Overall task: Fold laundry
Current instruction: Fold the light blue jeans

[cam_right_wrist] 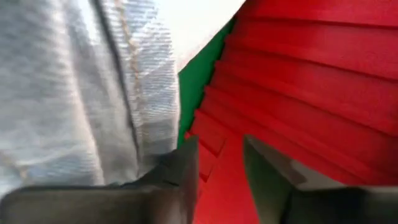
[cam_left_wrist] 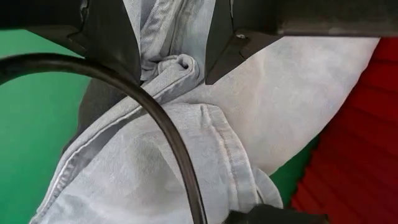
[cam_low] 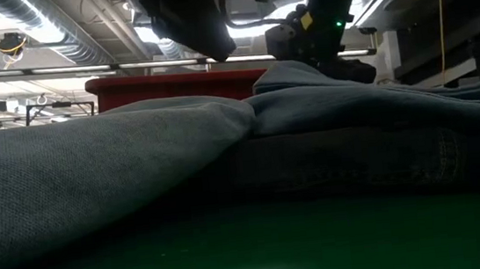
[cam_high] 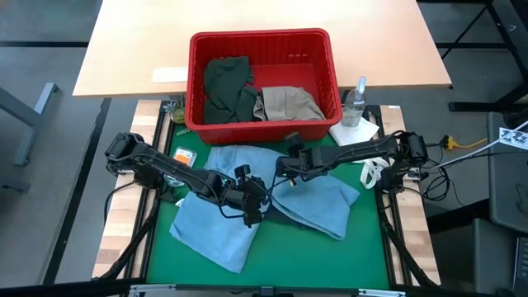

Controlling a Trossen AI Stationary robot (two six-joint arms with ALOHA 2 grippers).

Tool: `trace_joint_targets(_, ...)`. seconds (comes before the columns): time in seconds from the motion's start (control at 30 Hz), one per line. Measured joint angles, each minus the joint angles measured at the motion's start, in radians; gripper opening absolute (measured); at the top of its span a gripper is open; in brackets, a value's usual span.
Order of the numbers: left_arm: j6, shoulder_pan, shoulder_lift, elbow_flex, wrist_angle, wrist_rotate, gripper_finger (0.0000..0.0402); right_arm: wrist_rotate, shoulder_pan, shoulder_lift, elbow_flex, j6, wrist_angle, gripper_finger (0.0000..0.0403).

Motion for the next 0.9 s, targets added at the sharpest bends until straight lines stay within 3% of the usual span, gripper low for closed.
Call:
trace_joint_targets(0.2,0.052,0.0,0.003,0.0,0.0,-0.009,0.0172,0.01,0.001,0.0,0.068,-0.008,-0.141,0.0168)
trace_joint_targets(0.4,0.045,0.015,0.003,-0.012,0.033,-0.029,0.0172,0.08,0.002,-0.017,0.186,-0.006,-0.21,0.017)
trace_joint_targets(0.73,0.036,0.124,0.004,-0.172,0.263,-0.016,0.0172,0.078,0.086,-0.019,0.322,0.093,-0.404,0.017)
trace_joint_targets(0.9,0.085,0.176,0.004,-0.209,0.312,0.099,0.0172,0.077,0.189,-0.019,0.316,0.171,-0.461,0.017)
